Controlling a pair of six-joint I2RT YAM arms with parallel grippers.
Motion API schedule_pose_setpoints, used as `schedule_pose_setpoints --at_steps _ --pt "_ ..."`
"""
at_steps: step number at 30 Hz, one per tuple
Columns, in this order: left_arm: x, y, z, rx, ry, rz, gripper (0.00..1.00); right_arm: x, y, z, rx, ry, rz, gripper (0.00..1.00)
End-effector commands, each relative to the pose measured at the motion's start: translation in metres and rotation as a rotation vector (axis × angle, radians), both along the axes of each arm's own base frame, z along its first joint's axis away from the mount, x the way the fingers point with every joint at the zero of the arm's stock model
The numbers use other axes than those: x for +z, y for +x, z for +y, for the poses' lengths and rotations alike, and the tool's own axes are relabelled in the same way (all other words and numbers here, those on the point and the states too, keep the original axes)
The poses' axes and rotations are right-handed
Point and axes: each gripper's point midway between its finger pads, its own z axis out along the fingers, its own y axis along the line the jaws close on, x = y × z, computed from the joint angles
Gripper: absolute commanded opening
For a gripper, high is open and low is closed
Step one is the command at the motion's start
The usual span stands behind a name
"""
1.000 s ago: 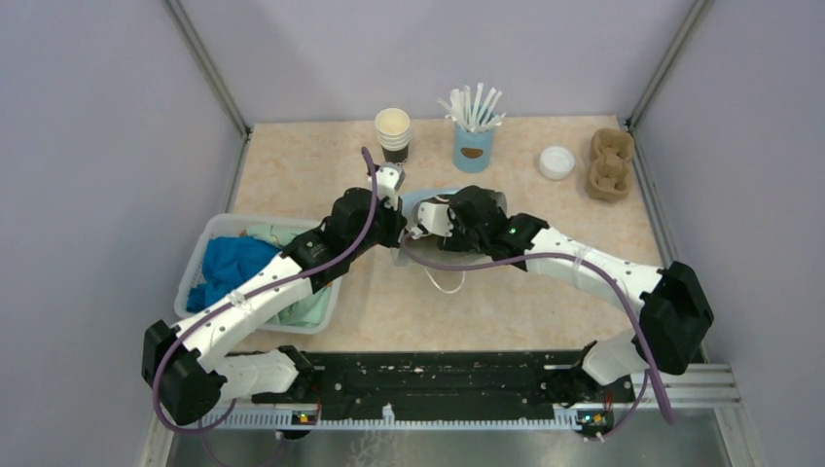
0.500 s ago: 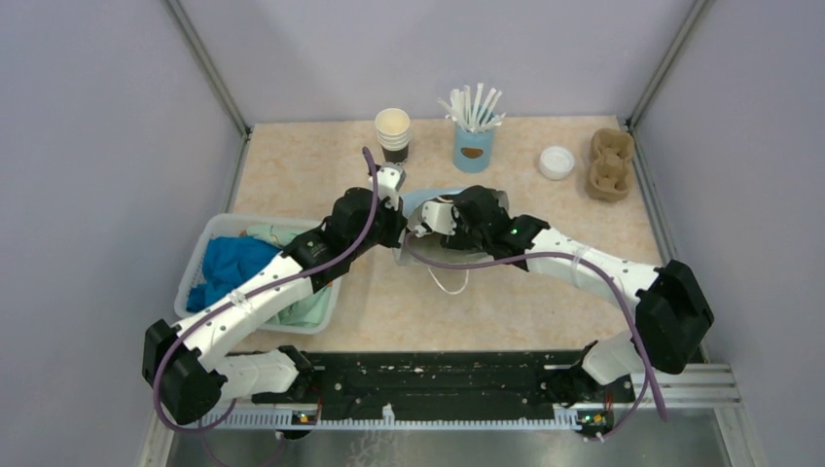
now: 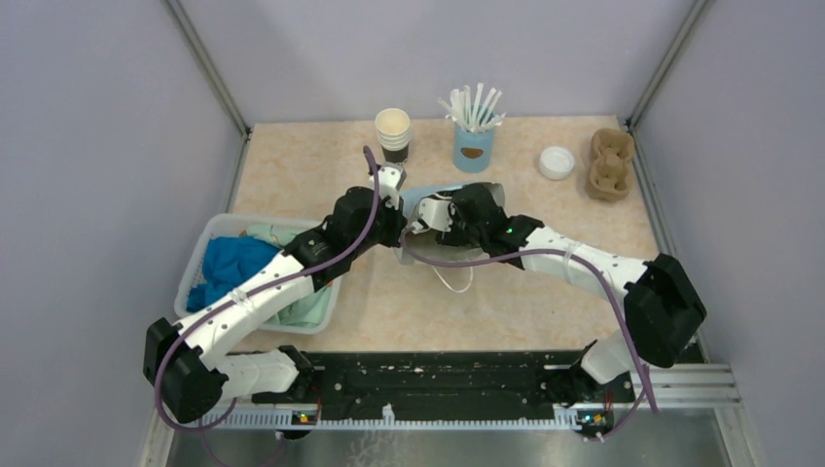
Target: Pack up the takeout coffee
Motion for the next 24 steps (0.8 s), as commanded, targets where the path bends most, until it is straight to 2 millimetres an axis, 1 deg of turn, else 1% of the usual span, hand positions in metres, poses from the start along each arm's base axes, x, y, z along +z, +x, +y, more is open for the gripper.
schedule_pose_setpoints --at_steps 1,6,9,12,16,20,24 --pt "0.01 0.0 -0.005 -0.001 -0.027 0.009 0.0 -0.014 0.008 0.003 0.006 0.022 0.029 0.43" --pt "0.007 -0.003 -0.003 0.016 -0.03 0.044 0.0 -0.017 0.011 0.005 -0.006 0.029 0.037 0.43" --pt "0.006 -0.006 -0.005 0.013 -0.04 0.067 0.0 -0.014 0.012 0.008 -0.01 0.054 0.046 0.43" --pt "0.007 -0.008 -0.006 0.009 -0.052 0.085 0.0 -0.014 0.01 0.008 -0.014 0.044 0.065 0.43" --pt "0.011 -0.014 -0.008 0.003 -0.062 0.121 0.0 -0.013 0.004 0.006 -0.007 0.037 0.097 0.43" --pt "0.016 -0.02 -0.011 -0.012 -0.09 0.147 0.0 -0.006 -0.001 0.006 -0.019 0.056 0.128 0.43" --pt "0.018 -0.026 -0.013 -0.026 -0.112 0.171 0.0 -0.004 -0.011 0.006 -0.037 0.042 0.165 0.43"
